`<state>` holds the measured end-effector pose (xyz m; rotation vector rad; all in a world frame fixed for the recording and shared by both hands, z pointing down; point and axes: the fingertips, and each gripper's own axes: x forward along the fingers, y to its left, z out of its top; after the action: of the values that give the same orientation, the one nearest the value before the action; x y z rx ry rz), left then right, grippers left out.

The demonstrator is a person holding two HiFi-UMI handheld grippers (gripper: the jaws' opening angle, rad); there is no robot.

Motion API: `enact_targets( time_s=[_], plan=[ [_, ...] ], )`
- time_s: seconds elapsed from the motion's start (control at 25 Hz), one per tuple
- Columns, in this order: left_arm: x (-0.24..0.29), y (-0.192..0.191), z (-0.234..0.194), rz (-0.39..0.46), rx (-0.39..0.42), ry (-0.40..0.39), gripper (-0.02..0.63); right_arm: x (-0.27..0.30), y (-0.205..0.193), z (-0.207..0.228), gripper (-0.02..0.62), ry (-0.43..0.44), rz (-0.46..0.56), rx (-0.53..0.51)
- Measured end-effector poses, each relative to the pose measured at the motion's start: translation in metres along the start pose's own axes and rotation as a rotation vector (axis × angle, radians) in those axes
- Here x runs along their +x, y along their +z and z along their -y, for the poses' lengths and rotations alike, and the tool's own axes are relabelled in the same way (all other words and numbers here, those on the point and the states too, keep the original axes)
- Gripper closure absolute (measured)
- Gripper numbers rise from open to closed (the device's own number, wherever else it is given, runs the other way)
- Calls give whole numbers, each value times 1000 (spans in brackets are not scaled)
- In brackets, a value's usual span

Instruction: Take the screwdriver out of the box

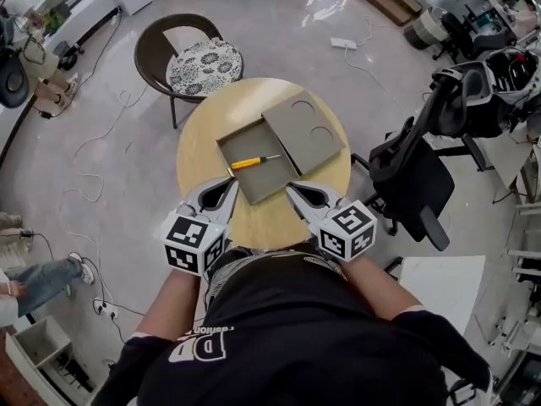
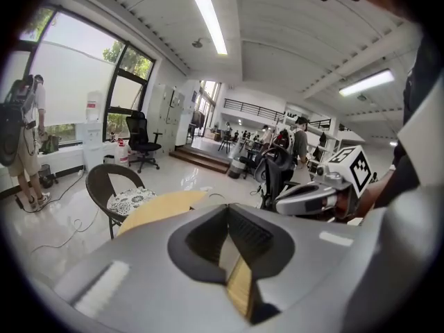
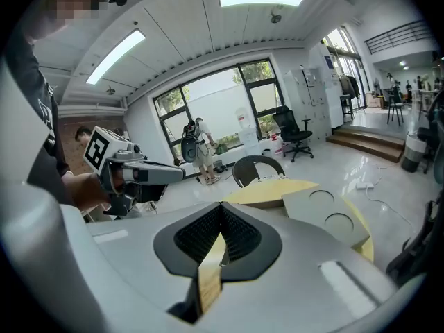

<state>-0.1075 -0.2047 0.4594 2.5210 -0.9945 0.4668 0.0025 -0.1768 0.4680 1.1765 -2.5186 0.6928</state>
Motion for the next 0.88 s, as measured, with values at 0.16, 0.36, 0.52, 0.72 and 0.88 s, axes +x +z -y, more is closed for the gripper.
enact_targets(
  time_s=[0.16,0.36,0.52,0.72,0.88],
  plan=[
    [5,2,5,3,-7,24,548,-3,1,9,595,19,-8,-10],
    [11,8,14,9,2,38,548,-9,4,18,595,34,-2,-18],
    [14,8,17,-2,20,52,546,-11,3,24,595,40,1,-13],
    [20,5,26,-32,68,61,546,-17,1,29,594,42,19,2],
    [25,8,33,-44,98,51,546,-20,-1,31,594,40,28,15]
  ],
)
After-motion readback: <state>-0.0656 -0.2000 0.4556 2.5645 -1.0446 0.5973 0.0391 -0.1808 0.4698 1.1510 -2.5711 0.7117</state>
